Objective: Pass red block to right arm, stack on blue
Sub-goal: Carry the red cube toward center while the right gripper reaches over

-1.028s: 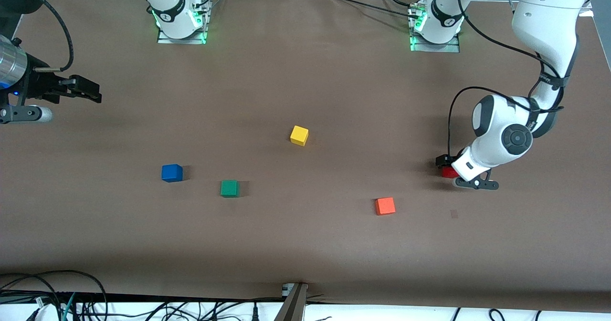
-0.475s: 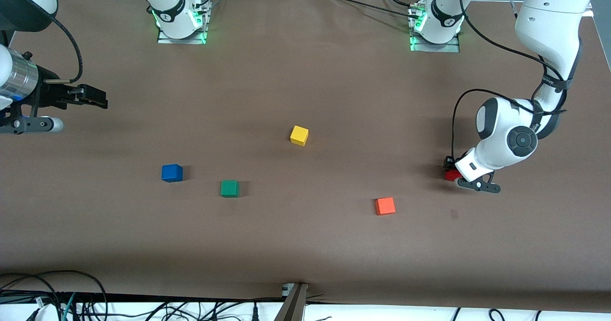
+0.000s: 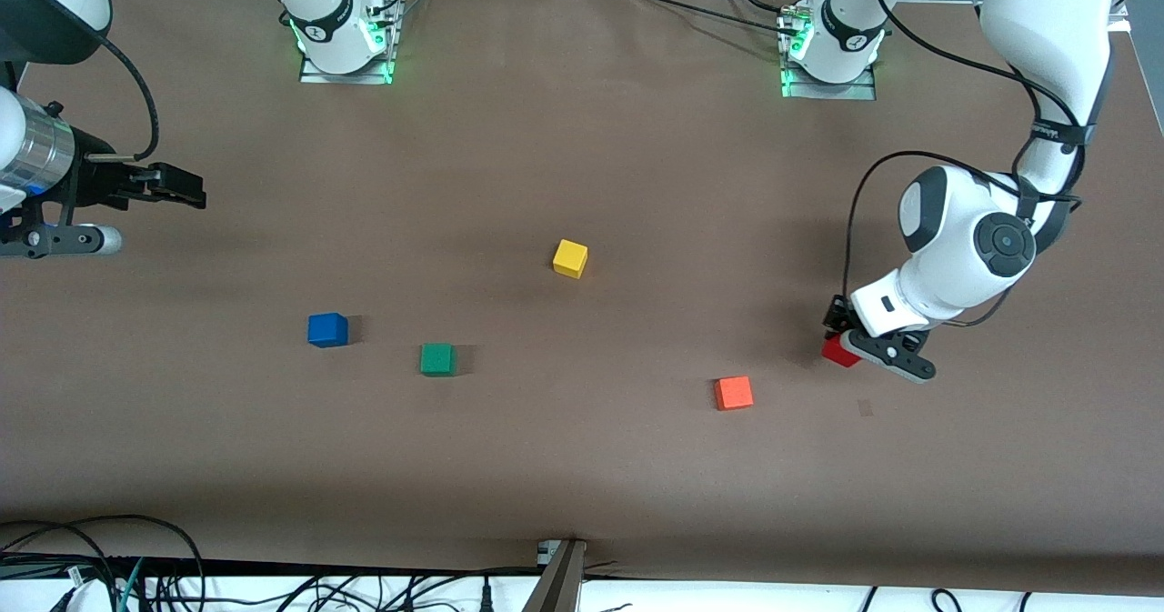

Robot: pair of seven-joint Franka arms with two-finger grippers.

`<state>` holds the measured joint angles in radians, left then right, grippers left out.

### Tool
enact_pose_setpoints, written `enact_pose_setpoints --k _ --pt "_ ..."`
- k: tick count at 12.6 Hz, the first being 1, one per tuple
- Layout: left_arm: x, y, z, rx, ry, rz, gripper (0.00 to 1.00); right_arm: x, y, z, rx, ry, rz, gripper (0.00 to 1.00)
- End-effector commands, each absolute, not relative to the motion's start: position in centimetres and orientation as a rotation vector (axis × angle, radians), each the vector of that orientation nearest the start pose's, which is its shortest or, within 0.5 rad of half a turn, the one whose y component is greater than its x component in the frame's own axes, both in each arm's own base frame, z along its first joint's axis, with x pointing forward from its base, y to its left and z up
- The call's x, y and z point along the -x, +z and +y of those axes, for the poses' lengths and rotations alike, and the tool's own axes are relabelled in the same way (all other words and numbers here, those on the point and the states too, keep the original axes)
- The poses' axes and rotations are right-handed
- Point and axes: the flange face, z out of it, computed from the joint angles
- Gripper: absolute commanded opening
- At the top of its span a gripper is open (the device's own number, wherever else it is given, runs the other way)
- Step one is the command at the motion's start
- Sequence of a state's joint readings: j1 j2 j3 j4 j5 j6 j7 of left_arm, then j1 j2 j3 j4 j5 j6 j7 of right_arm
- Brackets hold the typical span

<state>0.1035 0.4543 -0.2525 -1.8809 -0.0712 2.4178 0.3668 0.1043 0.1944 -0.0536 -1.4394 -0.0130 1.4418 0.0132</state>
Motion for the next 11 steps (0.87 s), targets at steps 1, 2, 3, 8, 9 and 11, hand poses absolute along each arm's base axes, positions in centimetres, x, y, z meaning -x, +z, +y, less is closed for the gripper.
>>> enact_pose_setpoints --k 1,2,3,8,9,11 --pt "-64.2 30.4 -10.4 3.359 -0.308 0.852 0.00 -60.1 55.7 4.0 3.127 0.322 -0.087 1.00" --pt "-64.0 30.8 -11.6 3.425 -0.370 0.907 0.00 -60.3 54.9 5.2 3.053 0.340 -0.095 1.00" --pt "-63.8 30.8 -12.8 3.457 -0.430 0.999 0.00 -60.8 53.6 6.2 2.956 0.368 -0.088 1.00" --pt "-62.7 30.9 -19.6 3.483 -0.892 1.500 0.00 -63.5 47.8 12.4 2.567 0.407 -0.050 1.00" --pt "-62.3 30.9 -20.9 3.481 -1.015 1.558 0.00 -64.2 46.5 13.4 2.489 0.409 -0.022 1.00" --pt "-62.2 30.9 -23.3 3.383 -1.247 1.733 0.00 -65.2 43.5 15.6 2.331 0.430 -0.003 1.00"
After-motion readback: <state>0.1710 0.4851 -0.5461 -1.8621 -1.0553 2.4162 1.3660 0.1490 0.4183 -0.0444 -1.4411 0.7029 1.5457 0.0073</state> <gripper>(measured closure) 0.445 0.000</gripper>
